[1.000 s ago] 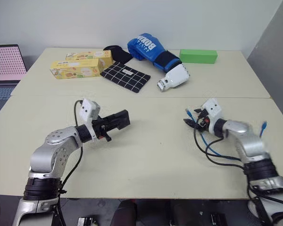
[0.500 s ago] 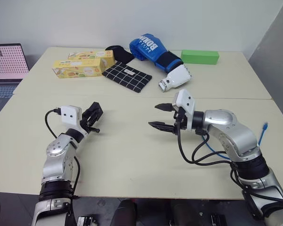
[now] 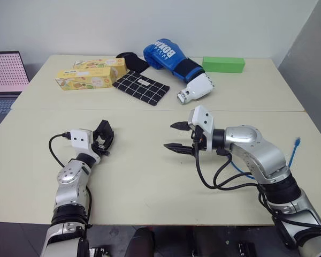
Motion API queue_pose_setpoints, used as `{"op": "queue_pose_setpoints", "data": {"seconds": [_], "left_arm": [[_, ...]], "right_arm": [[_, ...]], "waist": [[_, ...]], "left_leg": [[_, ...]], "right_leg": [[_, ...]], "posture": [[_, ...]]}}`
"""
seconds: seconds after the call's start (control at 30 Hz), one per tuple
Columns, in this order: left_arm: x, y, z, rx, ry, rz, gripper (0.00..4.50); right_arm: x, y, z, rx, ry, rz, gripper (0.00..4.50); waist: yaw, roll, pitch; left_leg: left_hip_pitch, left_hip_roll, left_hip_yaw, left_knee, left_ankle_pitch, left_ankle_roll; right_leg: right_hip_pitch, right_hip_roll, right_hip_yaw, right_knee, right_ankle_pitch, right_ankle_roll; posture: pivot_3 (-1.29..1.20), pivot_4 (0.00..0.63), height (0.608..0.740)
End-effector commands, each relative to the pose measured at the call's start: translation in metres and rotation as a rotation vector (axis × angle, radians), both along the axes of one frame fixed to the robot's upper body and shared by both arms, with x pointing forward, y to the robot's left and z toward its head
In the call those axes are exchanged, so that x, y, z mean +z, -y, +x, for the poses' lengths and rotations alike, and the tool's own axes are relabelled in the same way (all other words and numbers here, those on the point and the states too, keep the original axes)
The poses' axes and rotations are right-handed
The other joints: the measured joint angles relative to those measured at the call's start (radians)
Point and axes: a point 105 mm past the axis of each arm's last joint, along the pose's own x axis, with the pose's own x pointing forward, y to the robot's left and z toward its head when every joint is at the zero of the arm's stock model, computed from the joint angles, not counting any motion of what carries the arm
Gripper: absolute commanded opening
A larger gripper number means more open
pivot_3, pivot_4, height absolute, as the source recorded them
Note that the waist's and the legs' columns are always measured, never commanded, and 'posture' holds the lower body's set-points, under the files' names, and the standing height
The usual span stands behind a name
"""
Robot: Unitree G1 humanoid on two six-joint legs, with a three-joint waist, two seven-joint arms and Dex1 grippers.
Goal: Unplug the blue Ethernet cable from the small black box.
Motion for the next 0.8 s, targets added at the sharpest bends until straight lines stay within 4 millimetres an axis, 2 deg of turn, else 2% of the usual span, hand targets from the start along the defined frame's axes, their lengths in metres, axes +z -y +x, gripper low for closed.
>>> {"op": "queue_pose_setpoints", "data": {"seconds": [0.03,0.1,0.23,0.33,0.43,0.67,0.8], "left_arm": [[-0.002,-0.003,-0.011,0.010,-0.011,0.030,3.79],[-0.002,-0.006,-0.020,0.019,-0.023,0.068,4.14],[0.003,-0.007,-0.044,0.001,-0.047,0.173,4.14],[0.006,-0.018,-0.053,0.065,-0.113,0.213,4.14],[0.009,-0.018,-0.063,0.019,-0.176,0.269,4.14],[0.051,-0.025,-0.080,-0.145,-0.194,0.266,4.14],[0.070,-0.029,-0.083,-0.213,-0.197,0.284,4.14]], "right_arm": [[0.009,-0.001,-0.004,0.015,0.032,0.008,3.61],[0.007,0.001,-0.005,0.008,0.026,0.005,3.61],[-0.007,0.017,-0.003,-0.060,-0.003,-0.016,3.61],[-0.012,0.037,0.001,-0.139,-0.018,-0.018,3.61],[-0.012,0.058,0.003,-0.176,-0.015,-0.030,3.61],[-0.006,0.130,0.012,-0.318,-0.039,-0.087,3.61],[0.000,0.146,0.007,-0.322,-0.060,-0.108,3.61]], "waist": [[-0.001,0.000,0.000],[-0.003,0.000,0.000],[-0.005,0.000,0.000],[0.001,0.000,0.000],[0.002,0.000,0.000],[0.002,0.000,0.000],[0.001,0.000,0.000]], "left_leg": [[0.000,0.000,0.000,0.000,0.000,0.000],[0.000,0.000,0.000,0.000,0.000,0.000],[0.001,0.002,-0.001,-0.001,0.000,0.000],[0.000,0.002,-0.001,-0.001,0.000,0.000],[0.001,0.001,-0.001,-0.001,0.000,0.001],[0.002,0.001,0.000,-0.001,0.000,0.001],[0.002,0.001,0.001,-0.002,0.000,0.001]], "right_leg": [[0.000,0.000,0.000,0.000,0.000,0.000],[0.000,0.000,0.000,0.000,0.000,0.000],[0.000,0.000,0.001,0.000,0.000,0.000],[0.000,-0.001,0.001,0.000,0.000,0.000],[0.001,-0.001,0.000,0.001,0.000,0.000],[0.002,0.000,0.000,0.000,0.000,0.000],[0.002,0.001,0.001,-0.001,0.000,0.000]], "posture": [[0.00,0.150,0.740],[0.00,0.150,0.740],[0.00,0.150,0.740],[0.00,0.150,0.740],[0.00,0.150,0.740],[0.00,0.150,0.740],[0.00,0.150,0.740]]}}
